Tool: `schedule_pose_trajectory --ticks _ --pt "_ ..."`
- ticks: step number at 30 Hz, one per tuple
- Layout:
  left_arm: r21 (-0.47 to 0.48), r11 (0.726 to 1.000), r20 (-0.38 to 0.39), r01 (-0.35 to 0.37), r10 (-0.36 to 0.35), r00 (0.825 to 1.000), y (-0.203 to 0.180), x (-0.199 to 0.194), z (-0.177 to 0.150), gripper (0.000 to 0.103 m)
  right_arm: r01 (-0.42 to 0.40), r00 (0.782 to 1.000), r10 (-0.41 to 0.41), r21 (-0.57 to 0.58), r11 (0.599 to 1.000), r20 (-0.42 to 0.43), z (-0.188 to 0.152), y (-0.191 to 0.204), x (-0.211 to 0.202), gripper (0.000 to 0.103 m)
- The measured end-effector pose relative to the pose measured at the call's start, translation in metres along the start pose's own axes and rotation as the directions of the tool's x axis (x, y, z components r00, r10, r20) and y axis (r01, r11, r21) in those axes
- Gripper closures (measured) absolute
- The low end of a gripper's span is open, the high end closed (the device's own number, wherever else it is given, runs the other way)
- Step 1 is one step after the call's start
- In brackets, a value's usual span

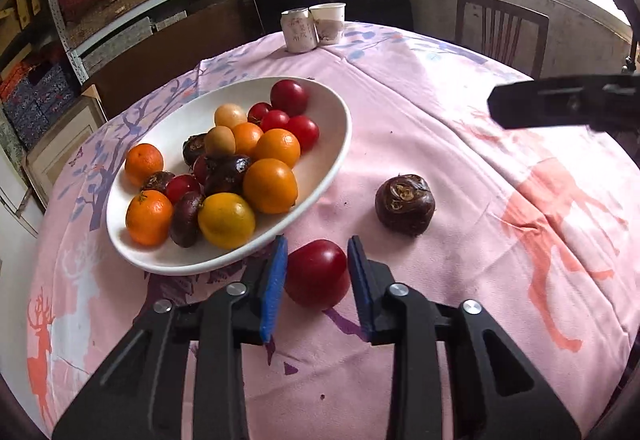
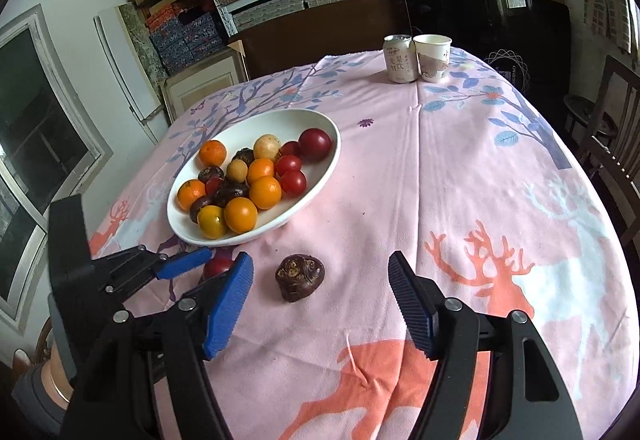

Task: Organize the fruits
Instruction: 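Grasp the last red tomato with the left tool, then place the red tomato with the left tool while the right tool places the last dark fruit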

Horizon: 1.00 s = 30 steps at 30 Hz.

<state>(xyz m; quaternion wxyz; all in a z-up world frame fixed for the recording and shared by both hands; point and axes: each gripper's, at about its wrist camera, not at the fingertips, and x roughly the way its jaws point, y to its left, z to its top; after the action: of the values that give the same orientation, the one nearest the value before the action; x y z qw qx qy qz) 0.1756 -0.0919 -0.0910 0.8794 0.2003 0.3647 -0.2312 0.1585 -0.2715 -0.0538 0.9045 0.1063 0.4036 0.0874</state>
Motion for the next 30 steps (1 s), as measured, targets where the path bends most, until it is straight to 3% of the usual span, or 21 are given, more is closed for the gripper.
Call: schedule_pose_trajectory --ticks 3,8,13,15,17,19,21,23,26,30 --pt "-0.031 0.999 0.001 0.033 -0.033 0.999 0.011 -0.014 -0.005 0.085 0.014 0.999 -0.014 -0.012 1.0 -0.048 -0.005 0.0 0.017 0.032" --pt "-0.096 0.994 0.059 0.057 -0.052 0.997 0.036 -0.054 -0.022 0.085 0.058 0.992 -0.071 -0.121 0.991 -0.108 -0.011 0.021 0.048 0.032" --pt "-0.116 0.991 0.044 0.062 -0.058 0.997 0.04 -0.051 -0.03 0.085 0.07 0.99 -0.086 -0.141 0.988 -0.108 -0.01 0.032 0.06 0.033" --pt "-0.09 0.993 0.046 0.071 -0.067 0.997 0.026 -0.042 -0.026 0.073 0.082 0.992 -0.093 -0.127 0.988 -0.081 -0.006 0.03 0.054 0.033" --pt "-0.048 0.998 0.05 0.027 -0.025 0.998 0.009 -0.028 -0.019 0.045 0.089 0.993 -0.096 -0.105 0.99 -0.063 -0.004 0.025 0.048 0.033" --pt "-0.033 0.999 0.033 -0.02 0.021 0.999 0.001 -0.009 -0.011 0.041 0.098 0.993 -0.103 -0.089 0.991 -0.059 -0.003 0.019 0.043 0.033" --pt "-0.049 0.998 -0.009 -0.039 0.039 0.999 0.004 0.01 -0.005 0.042 0.108 0.992 -0.114 -0.086 0.99 -0.06 -0.006 0.014 0.039 0.033" --pt "-0.086 0.996 -0.082 0.02 -0.027 0.996 0.011 0.028 -0.005 0.066 0.11 0.991 -0.116 -0.086 0.99 -0.067 -0.008 0.01 0.036 0.033" --pt "-0.117 0.991 -0.066 0.071 -0.079 0.995 0.019 0.017 -0.011 0.066 0.106 0.991 -0.114 -0.106 0.989 -0.073 -0.01 0.009 0.034 0.033" --pt "-0.152 0.984 -0.004 0.096 -0.098 0.995 0.031 -0.026 -0.027 0.066 0.094 0.99 -0.11 -0.165 0.982 -0.091 -0.007 0.023 0.045 0.033"
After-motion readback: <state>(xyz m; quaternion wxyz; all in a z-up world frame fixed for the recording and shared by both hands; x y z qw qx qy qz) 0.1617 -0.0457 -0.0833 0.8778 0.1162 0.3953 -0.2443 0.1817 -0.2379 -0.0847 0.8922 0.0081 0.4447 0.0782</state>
